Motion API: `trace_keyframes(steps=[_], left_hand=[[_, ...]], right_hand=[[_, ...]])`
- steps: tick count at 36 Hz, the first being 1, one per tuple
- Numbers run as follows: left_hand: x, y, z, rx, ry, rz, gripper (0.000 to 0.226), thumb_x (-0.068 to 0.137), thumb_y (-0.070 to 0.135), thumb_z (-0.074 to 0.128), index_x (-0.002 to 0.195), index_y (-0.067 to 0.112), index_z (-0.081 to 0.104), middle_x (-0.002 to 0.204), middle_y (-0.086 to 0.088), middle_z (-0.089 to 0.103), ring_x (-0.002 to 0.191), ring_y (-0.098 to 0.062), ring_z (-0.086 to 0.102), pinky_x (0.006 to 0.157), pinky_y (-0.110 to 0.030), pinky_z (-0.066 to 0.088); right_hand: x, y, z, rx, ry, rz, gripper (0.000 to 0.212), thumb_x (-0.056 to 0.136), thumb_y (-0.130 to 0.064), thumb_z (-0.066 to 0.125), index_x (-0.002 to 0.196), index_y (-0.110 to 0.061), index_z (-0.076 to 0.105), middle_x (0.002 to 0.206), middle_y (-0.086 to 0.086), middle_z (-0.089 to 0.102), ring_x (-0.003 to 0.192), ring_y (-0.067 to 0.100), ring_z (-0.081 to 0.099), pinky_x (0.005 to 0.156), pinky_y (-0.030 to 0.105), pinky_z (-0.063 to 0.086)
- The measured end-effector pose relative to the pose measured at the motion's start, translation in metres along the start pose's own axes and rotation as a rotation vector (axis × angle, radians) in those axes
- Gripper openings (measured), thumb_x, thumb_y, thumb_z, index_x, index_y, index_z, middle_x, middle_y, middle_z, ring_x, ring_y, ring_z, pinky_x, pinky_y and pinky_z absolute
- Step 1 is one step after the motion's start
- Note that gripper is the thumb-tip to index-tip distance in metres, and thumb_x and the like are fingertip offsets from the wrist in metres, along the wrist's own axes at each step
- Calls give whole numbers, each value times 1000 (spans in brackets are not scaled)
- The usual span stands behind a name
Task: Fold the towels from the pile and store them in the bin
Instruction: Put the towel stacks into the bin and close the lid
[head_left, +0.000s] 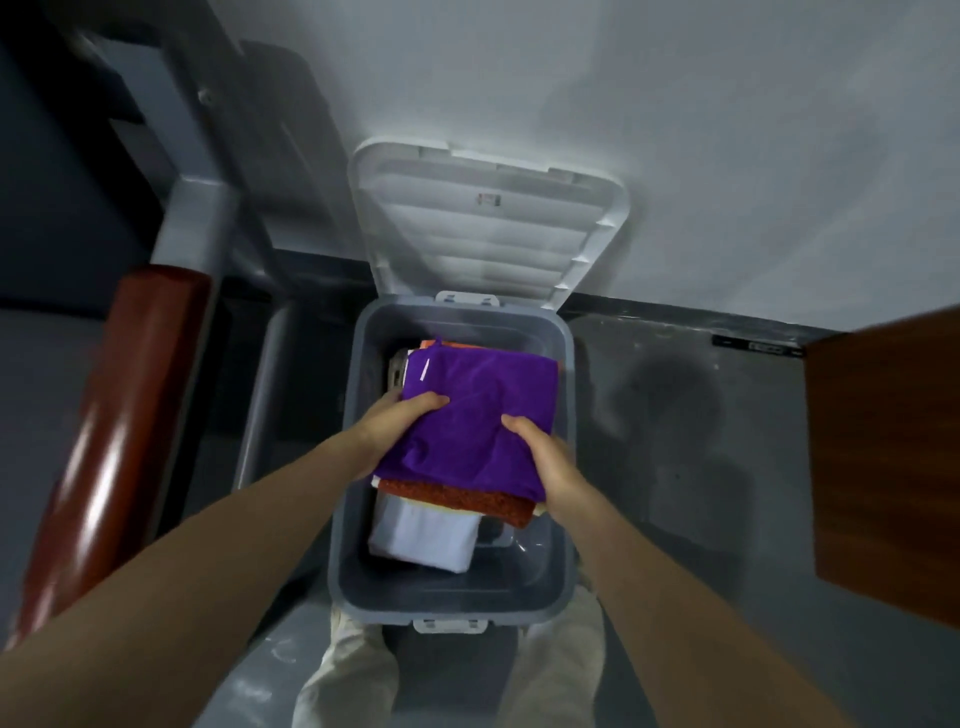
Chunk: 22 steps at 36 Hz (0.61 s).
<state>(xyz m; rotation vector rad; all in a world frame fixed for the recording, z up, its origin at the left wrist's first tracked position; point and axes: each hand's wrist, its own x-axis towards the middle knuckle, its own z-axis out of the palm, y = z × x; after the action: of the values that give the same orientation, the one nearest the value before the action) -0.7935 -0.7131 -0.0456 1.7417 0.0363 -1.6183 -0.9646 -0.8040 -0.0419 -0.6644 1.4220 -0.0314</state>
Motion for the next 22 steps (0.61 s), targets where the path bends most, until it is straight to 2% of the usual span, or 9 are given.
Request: trace_keyframes(steps=[3, 5, 7, 10, 12, 14, 16, 20, 22], left_hand=[[25, -7, 12, 17, 80, -2, 29, 88, 31, 67, 113, 22, 54, 100, -3, 66, 83, -19, 65, 64, -26, 51], [42, -12, 16, 35, 137, -6, 40, 87, 32, 69, 122, 19, 54, 110, -6, 66, 92, -23, 66, 75, -30, 54], [60, -18, 20, 54, 170, -17, 45, 84, 31, 72, 123, 16, 56, 113, -9, 67, 97, -26, 67, 84, -35, 55], [88, -20, 27, 53, 204, 5, 33, 85, 21, 73, 115, 11, 61, 112, -9, 69, 88, -24, 68, 88, -37, 55], [105, -17, 37, 73, 208, 30, 22, 89, 15, 68, 110, 13, 61, 107, -9, 67, 79, -19, 65, 83, -34, 54], [121, -19, 50, 118, 210, 45, 25, 90, 17, 67, 114, 13, 61, 111, -8, 67, 88, -23, 66, 89, -36, 54], [138, -27, 59, 146, 228, 38, 35, 90, 20, 67, 123, 11, 60, 117, -8, 67, 101, -25, 65, 95, -37, 51], [172, -31, 55, 163, 324, 70, 43, 90, 20, 66, 130, 12, 55, 124, -5, 62, 109, -22, 60, 97, -32, 48], [188, -31, 51, 193, 402, 97, 47, 90, 18, 66, 134, 12, 51, 122, -2, 58, 110, -20, 56, 92, -23, 43]], right_hand=[[31, -1, -9, -50, -13, 40, 49, 85, -26, 73, 129, -13, 57, 102, 6, 69, 85, 20, 68, 61, 27, 54], [47, -1, -13, -81, -26, 70, 54, 83, -30, 74, 131, -13, 56, 107, 7, 68, 89, 22, 67, 67, 30, 55], [67, 0, -20, -125, -51, 103, 52, 83, -34, 74, 127, -14, 56, 105, 5, 68, 90, 22, 67, 71, 31, 55], [93, -3, -30, -190, -101, 92, 47, 83, -37, 74, 123, -15, 60, 100, 2, 70, 89, 20, 68, 72, 29, 55], [112, -5, -39, -231, -93, 79, 52, 82, -40, 74, 124, -13, 61, 106, 5, 71, 93, 21, 69, 80, 32, 56], [131, -4, -52, -279, -67, 80, 59, 80, -44, 75, 127, -11, 59, 115, 8, 69, 99, 24, 68, 87, 34, 55], [154, -5, -62, -331, -63, 78, 64, 80, -46, 74, 131, -10, 57, 120, 10, 66, 102, 25, 66, 85, 32, 53], [195, -10, -55, -406, -115, 13, 64, 82, -48, 72, 134, -13, 55, 123, 8, 65, 100, 23, 65, 79, 28, 51], [213, -7, -46, -399, -132, -8, 59, 85, -43, 71, 133, -12, 56, 120, 7, 66, 92, 19, 66, 66, 22, 52]])
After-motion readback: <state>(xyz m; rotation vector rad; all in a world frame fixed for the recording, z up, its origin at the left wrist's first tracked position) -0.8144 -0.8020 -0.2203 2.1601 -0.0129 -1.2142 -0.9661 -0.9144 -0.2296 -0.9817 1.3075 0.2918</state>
